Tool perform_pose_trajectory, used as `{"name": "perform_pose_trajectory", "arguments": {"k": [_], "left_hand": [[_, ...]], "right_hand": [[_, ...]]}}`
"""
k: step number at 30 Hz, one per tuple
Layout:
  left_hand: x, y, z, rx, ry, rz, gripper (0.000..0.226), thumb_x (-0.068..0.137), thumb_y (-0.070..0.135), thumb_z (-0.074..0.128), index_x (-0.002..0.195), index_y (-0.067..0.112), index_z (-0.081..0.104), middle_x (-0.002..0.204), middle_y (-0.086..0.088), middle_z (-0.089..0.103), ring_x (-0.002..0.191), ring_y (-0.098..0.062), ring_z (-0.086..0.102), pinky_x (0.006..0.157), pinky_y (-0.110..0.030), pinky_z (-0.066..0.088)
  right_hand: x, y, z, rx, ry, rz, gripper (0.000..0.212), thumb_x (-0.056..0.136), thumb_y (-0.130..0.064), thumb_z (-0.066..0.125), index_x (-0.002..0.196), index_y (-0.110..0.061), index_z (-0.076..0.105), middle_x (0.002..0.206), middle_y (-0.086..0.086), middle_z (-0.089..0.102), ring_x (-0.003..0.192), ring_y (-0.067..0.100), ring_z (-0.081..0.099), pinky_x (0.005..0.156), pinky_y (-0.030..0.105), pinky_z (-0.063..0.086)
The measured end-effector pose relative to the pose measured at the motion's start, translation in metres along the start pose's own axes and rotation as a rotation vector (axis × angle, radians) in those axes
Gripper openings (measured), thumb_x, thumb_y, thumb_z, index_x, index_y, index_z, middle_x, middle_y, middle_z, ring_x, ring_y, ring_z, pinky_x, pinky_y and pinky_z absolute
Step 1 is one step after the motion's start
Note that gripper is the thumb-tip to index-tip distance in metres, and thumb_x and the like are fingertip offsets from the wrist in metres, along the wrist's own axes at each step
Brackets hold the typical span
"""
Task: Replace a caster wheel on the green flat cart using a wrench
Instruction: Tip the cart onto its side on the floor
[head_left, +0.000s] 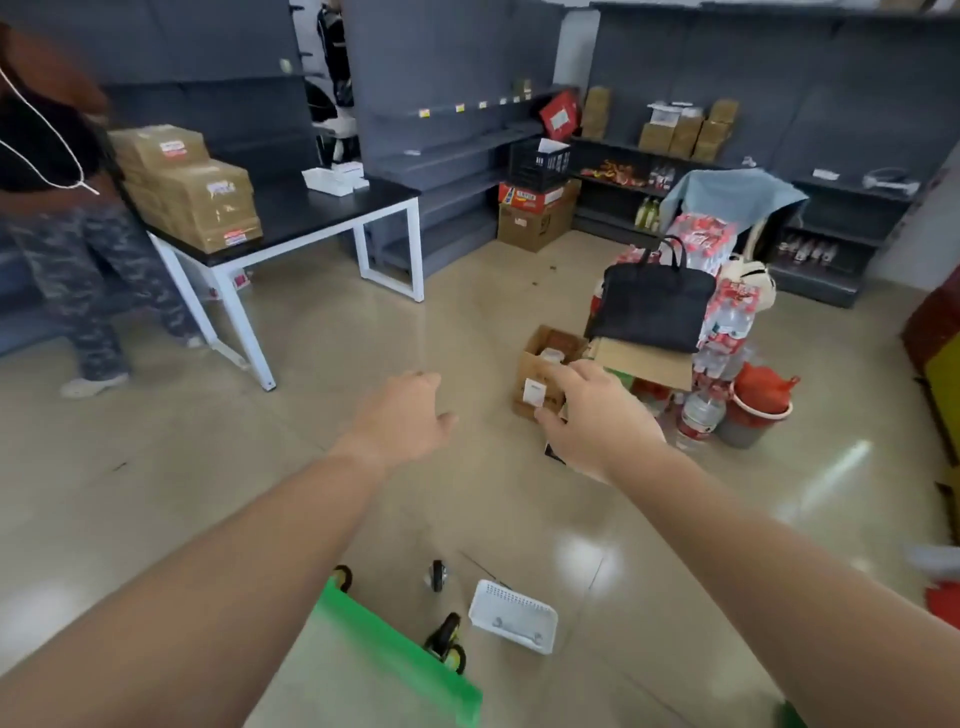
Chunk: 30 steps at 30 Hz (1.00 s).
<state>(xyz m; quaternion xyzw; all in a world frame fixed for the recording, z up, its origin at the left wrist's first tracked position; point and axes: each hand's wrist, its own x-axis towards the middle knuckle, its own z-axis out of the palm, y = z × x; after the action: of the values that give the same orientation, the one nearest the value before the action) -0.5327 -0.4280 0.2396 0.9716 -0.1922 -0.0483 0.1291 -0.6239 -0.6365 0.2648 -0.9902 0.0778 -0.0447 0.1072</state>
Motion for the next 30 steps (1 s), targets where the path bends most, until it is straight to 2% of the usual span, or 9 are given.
{"name": "perform_pose_trajectory", "arguments": {"k": [4, 9, 11, 15, 19, 24, 28, 30], "left_hand": [[0.019, -0.031, 0.038, -0.046, -0.06, -0.106, 0.057, 0.097, 0.043, 0.063, 0.141, 0.007, 0.054, 0.134, -0.017, 0.062, 0.126, -0.037, 0.058, 0.104, -0.045, 0.048], [0.024, -0.083, 0.088, -0.063, -0.084, -0.338, 0.051, 0.101, 0.044, 0.058, 0.141, 0.013, 0.052, 0.141, -0.013, 0.058, 0.129, -0.035, 0.056, 0.102, -0.038, 0.045], [0.021, -0.104, 0.12, -0.102, -0.084, -0.461, 0.053, 0.099, 0.045, 0.06, 0.142, 0.015, 0.053, 0.143, -0.011, 0.059, 0.13, -0.034, 0.057, 0.104, -0.039, 0.047], [-0.005, -0.124, 0.199, -0.295, -0.122, -0.784, 0.049, 0.101, 0.036, 0.061, 0.14, 0.008, 0.057, 0.141, -0.017, 0.059, 0.129, -0.036, 0.057, 0.102, -0.038, 0.047], [-0.048, -0.113, 0.289, -0.436, -0.191, -1.07, 0.059, 0.102, 0.042, 0.06, 0.151, 0.013, 0.047, 0.154, -0.013, 0.05, 0.141, -0.031, 0.047, 0.114, -0.037, 0.038], [-0.073, -0.102, 0.383, -0.611, -0.202, -1.21, 0.056, 0.104, 0.039, 0.058, 0.153, 0.017, 0.044, 0.152, -0.009, 0.05, 0.14, -0.027, 0.047, 0.113, -0.032, 0.034], [-0.081, -0.131, 0.465, -0.746, -0.073, -1.266, 0.056, 0.104, 0.037, 0.059, 0.154, 0.018, 0.042, 0.15, -0.008, 0.054, 0.137, -0.027, 0.051, 0.112, -0.031, 0.035], [-0.082, -0.149, 0.506, -0.808, 0.029, -1.284, 0.057, 0.103, 0.037, 0.06, 0.155, 0.02, 0.043, 0.149, -0.007, 0.056, 0.135, -0.026, 0.053, 0.111, -0.031, 0.037]], "right_hand": [[0.039, 0.009, 0.04, -0.028, -0.151, -0.035, 0.054, 0.098, -0.039, 0.047, 0.149, -0.023, 0.037, 0.148, 0.004, 0.04, 0.135, 0.03, 0.042, 0.102, 0.049, 0.047], [0.095, 0.003, 0.118, -0.05, -0.297, -0.213, 0.056, 0.099, -0.038, 0.049, 0.151, -0.023, 0.035, 0.15, 0.005, 0.041, 0.136, 0.028, 0.041, 0.108, 0.038, 0.039], [0.112, 0.001, 0.16, -0.044, -0.397, -0.291, 0.055, 0.099, -0.035, 0.051, 0.15, -0.022, 0.037, 0.15, 0.004, 0.04, 0.137, 0.026, 0.04, 0.108, 0.035, 0.037], [0.128, 0.007, 0.248, -0.069, -0.606, -0.49, 0.049, 0.099, -0.036, 0.048, 0.146, -0.022, 0.043, 0.147, 0.001, 0.042, 0.135, 0.026, 0.043, 0.109, 0.038, 0.04], [0.121, 0.018, 0.322, -0.121, -0.832, -0.643, 0.051, 0.099, -0.037, 0.047, 0.147, -0.022, 0.042, 0.148, 0.004, 0.043, 0.133, 0.028, 0.045, 0.106, 0.039, 0.043], [0.093, 0.027, 0.417, -0.036, -0.998, -0.633, 0.052, 0.1, -0.041, 0.049, 0.149, -0.024, 0.041, 0.145, 0.004, 0.047, 0.134, 0.025, 0.046, 0.105, 0.04, 0.044], [0.08, 0.013, 0.515, 0.066, -1.037, -0.61, 0.051, 0.1, -0.043, 0.05, 0.148, -0.026, 0.044, 0.138, 0.005, 0.057, 0.121, 0.025, 0.058, 0.101, 0.04, 0.048], [0.079, 0.002, 0.564, 0.149, -1.023, -0.584, 0.049, 0.1, -0.045, 0.05, 0.146, -0.028, 0.046, 0.139, 0.001, 0.059, 0.12, 0.021, 0.06, 0.101, 0.038, 0.048]]}}
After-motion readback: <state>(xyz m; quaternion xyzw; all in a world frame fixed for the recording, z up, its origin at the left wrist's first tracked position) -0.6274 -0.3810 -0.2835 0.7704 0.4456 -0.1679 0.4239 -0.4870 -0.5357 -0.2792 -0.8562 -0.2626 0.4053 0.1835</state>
